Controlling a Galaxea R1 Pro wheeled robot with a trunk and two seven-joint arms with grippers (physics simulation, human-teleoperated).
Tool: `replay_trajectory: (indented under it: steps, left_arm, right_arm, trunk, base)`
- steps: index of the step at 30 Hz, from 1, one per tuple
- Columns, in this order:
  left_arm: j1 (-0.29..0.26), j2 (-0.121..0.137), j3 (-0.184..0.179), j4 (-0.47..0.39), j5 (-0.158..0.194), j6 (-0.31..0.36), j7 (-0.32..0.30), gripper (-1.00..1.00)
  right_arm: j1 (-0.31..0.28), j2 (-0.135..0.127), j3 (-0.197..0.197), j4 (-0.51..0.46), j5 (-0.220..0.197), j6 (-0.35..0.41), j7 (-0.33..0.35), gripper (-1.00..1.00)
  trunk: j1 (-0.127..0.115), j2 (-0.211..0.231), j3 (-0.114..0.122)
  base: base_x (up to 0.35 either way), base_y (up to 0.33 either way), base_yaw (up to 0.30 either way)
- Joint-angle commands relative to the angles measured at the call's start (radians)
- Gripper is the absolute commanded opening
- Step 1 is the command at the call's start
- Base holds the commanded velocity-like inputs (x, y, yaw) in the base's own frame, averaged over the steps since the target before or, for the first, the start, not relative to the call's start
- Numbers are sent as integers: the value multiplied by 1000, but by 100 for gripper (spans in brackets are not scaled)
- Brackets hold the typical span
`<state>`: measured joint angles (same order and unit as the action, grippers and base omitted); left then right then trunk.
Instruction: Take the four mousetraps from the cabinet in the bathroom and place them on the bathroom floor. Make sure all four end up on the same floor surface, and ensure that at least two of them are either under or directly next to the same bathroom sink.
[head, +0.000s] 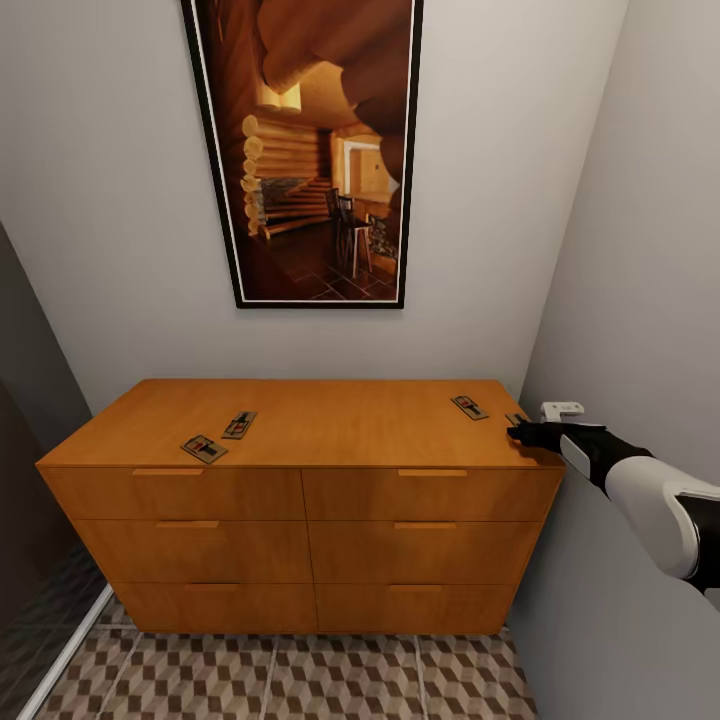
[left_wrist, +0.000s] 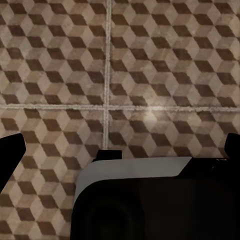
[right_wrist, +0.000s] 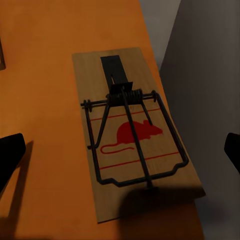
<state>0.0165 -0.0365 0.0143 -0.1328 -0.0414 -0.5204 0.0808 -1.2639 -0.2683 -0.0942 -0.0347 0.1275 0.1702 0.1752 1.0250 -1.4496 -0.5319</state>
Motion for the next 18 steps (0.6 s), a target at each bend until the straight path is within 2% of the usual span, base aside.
replay_trajectory:
  steps: [1,14,15,18]
  left_arm:
    - [0,0,1,-1,-5,-1,5,100]
    - [0,0,1,-1,-5,-1,5,100]
    - [0,0,1,-1,-5,-1,5,100]
    - [0,0,1,-1,-5,-1,5,100]
  right_arm:
    - [0,0,-9,-2,11,6,4,100]
    - [7,0,-9,-2,11,5,4,100]
    - [7,0,-9,-2,11,5,4,-100]
    - [8,0,-9,-2,11,5,4,-100]
  trunk:
    - [0,0,-1]
    - [0,0,-1]
    - [0,0,-1]
    - [0,0,-1]
  base:
    - [0,0,0]
    - [0,0,0]
    - [0,0,0]
    - [0,0,0]
